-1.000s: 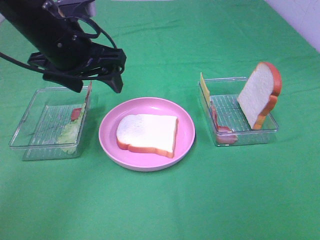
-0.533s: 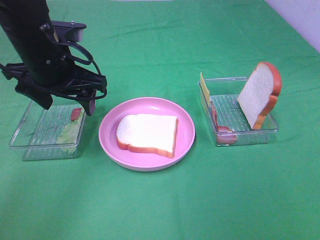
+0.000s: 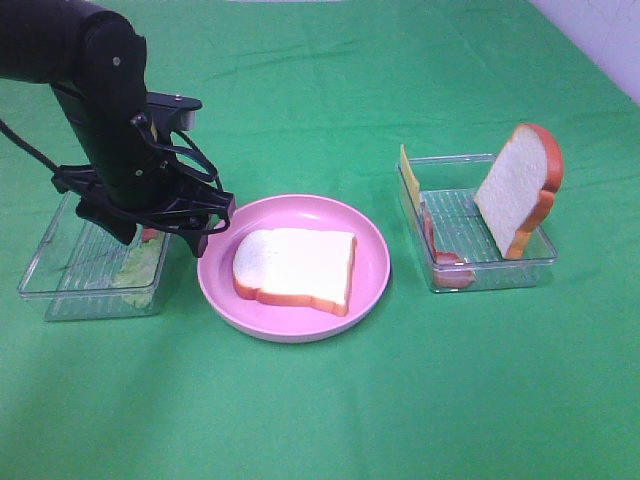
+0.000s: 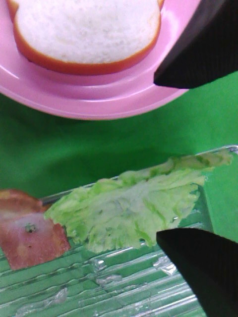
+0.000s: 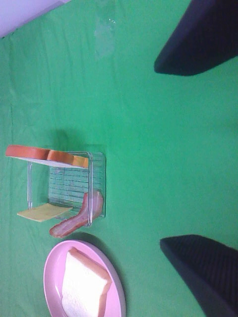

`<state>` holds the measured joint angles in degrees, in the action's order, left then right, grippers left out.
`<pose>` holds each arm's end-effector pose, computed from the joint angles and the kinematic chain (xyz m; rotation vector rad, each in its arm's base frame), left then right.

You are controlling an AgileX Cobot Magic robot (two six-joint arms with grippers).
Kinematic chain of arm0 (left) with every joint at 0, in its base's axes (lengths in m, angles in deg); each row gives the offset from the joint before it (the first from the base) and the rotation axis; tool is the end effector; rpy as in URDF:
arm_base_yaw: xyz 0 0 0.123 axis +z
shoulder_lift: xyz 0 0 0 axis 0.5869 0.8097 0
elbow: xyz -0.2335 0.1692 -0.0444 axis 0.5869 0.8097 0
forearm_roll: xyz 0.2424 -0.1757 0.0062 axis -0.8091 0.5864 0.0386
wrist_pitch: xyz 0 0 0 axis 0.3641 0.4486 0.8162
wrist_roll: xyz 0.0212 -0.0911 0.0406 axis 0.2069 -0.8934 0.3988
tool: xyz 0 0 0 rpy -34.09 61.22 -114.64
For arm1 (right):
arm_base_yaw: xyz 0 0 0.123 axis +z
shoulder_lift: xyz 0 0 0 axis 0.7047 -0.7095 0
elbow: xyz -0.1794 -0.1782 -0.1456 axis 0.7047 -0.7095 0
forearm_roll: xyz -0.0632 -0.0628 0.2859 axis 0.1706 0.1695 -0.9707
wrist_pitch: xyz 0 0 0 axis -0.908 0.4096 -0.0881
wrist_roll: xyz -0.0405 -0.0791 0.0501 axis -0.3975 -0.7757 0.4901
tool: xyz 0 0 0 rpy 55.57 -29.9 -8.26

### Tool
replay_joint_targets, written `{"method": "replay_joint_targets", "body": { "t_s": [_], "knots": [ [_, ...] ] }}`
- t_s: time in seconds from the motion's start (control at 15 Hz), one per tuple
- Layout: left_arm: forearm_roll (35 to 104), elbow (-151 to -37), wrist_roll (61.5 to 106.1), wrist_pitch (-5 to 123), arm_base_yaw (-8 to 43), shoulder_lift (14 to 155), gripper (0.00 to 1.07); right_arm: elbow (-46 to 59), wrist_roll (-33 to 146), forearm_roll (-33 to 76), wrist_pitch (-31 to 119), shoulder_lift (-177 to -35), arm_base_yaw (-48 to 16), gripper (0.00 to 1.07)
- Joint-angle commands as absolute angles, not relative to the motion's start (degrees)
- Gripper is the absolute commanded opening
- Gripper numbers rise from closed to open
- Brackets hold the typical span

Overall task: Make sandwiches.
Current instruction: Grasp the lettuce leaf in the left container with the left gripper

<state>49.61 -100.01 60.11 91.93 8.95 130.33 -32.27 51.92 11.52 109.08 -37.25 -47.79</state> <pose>0.3926 -0.1928 0.1266 0.2627 2.8934 -0.0379 0.0380 0.0135 0.2981 -0.1173 2.0298 0.0767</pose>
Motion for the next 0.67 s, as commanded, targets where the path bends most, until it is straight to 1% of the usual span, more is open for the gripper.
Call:
{"method": "replay_joint_targets", "body": {
  "t_s": [0.07, 0.27, 0.33, 0.4, 0.47, 0.67],
  "knots": [
    [49.04, -100.18, 59.59, 91.02, 8.72, 131.53, 0.65, -32.39, 52.03, 11.35, 108.45, -36.33, -48.19, 0.82],
    [48.64, -100.18, 59.59, 90.5, 8.72, 132.16, 0.53, -32.39, 52.03, 11.35, 108.45, -36.33, -48.19, 0.82],
    [48.52, -100.18, 59.59, 90.22, 8.72, 132.22, 0.46, -32.39, 52.03, 11.35, 108.45, -36.33, -48.19, 0.82],
    [48.23, -100.18, 59.59, 89.93, 8.72, 132.22, 0.29, -32.39, 52.03, 11.35, 108.45, -36.33, -48.19, 0.82],
    [48.23, -100.18, 59.59, 89.93, 8.72, 132.22, 0.25, -32.39, 52.03, 11.35, 108.45, -36.33, -48.19, 0.82],
    [48.23, -100.18, 59.59, 89.3, 8.72, 132.22, 0.06, -32.39, 52.03, 11.35, 108.45, -36.33, -48.19, 0.82]
  ]
}}
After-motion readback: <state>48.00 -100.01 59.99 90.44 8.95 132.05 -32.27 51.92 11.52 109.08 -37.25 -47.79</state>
